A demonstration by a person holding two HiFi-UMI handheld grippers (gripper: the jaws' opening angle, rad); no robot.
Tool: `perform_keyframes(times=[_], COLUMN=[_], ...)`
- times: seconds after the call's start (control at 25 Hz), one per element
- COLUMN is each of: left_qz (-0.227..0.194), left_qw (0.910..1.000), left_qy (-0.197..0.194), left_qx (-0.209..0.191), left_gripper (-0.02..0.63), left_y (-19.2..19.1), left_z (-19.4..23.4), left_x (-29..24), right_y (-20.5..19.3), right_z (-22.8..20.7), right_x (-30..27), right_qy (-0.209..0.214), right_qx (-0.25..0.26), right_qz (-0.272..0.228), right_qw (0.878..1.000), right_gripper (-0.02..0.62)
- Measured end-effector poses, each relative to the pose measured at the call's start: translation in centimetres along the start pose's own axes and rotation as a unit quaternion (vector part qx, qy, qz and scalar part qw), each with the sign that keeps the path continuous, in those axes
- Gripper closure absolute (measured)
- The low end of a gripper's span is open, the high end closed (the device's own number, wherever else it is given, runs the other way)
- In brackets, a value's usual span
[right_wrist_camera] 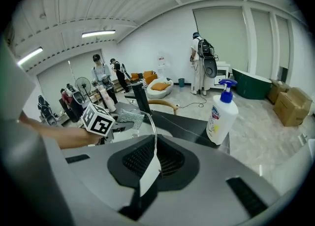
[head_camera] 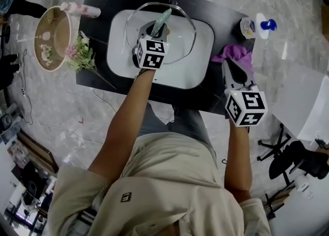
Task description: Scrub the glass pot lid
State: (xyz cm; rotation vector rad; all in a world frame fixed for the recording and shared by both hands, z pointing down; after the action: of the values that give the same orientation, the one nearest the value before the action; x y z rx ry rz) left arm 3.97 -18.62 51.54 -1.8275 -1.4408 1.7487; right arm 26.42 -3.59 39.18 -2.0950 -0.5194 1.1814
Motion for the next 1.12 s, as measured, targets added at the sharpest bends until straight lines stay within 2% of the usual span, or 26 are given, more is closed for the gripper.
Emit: perform_keyframes(times=[0.24,0.64,0.84,1.0,1.12], left_qz=[-0.004,0.006,0.004,0.010,0.014], left_qw=[0.9987,0.9959,0.9957,0.9969,0.9984], left_qy=[-0.050,-0.084,-0.084,-0.066,-0.039], left_qx=[0.003,0.035,0.041,0.042,0.038], left_gripper=[0.518,0.515,0.518,0.517,0.517], left_y=[0.9,0.8,0.2,-1.0,-2.3], left_z=[-5.6,-8.1,-7.0,-4.4,-0.9], left_x=[0.3,0.7,0.4,0.1,-0.3], right_y=[-1.3,-1.8,-1.8,-1.6,-1.3], right_z=[-0.8,-0.7,-0.5,0.0,0.7], right_x=[0.8,0.7,0.2,-0.5,-1.5], right_qy=[-0.014,-0.013,-0.009,-0.003,0.006], right_qx=[-0.014,-0.019,-0.015,-0.008,0.000], right_qz=[0.003,0.003,0.008,0.014,0.020], right_qw=[1.000,1.000,1.000,1.000,1.000], right_gripper=[0.568,0.568,0.568,0.568,0.568])
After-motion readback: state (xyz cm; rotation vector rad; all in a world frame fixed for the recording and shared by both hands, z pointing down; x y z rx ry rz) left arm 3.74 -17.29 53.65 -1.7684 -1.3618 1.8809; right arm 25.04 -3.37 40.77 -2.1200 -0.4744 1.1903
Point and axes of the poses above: the fingertips, and each gripper's own axes: x backward along the fingers, z to its left, y out of its top, the point moved 5 cm from there along x, backward along the fingers, and after that the axes turned 15 degrees about y, right-handed, at the moved point
